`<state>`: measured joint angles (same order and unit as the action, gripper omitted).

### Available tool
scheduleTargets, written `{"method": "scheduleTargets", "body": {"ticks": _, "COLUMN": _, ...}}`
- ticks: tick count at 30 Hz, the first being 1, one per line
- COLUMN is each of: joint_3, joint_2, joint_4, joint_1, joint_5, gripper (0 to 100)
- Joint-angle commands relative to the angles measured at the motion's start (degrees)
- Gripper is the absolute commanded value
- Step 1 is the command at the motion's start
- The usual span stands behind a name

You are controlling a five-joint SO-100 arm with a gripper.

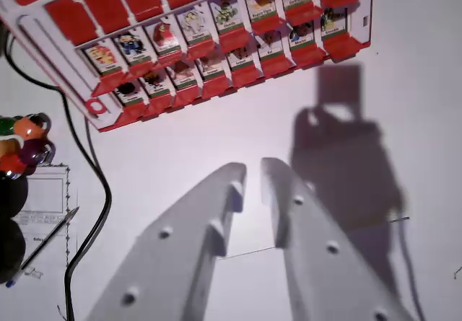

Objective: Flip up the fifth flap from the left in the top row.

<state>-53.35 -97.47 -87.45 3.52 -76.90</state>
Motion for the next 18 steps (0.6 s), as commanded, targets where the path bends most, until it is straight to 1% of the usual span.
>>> {"method": "scheduleTargets", "body": {"ticks": 1, "joint_3": 6.2, "joint_2": 4.4, "joint_4": 3.1, "joint_1": 0.4, "joint_5": 1.5, "gripper": 2}}
{"method": "scheduleTargets", "body": {"ticks": 7, "joint_3": 15.2, "joint_2": 15.6, "joint_4": 5.4, "joint_1": 0.5, "joint_5": 5.0, "gripper": 2}}
{"method": "scheduleTargets", "body": {"ticks": 18, "joint_3": 27.9, "joint_2": 32.1, "joint_4": 8.5, "joint_1": -0.6, "joint_5": 7.9, "gripper": 2}}
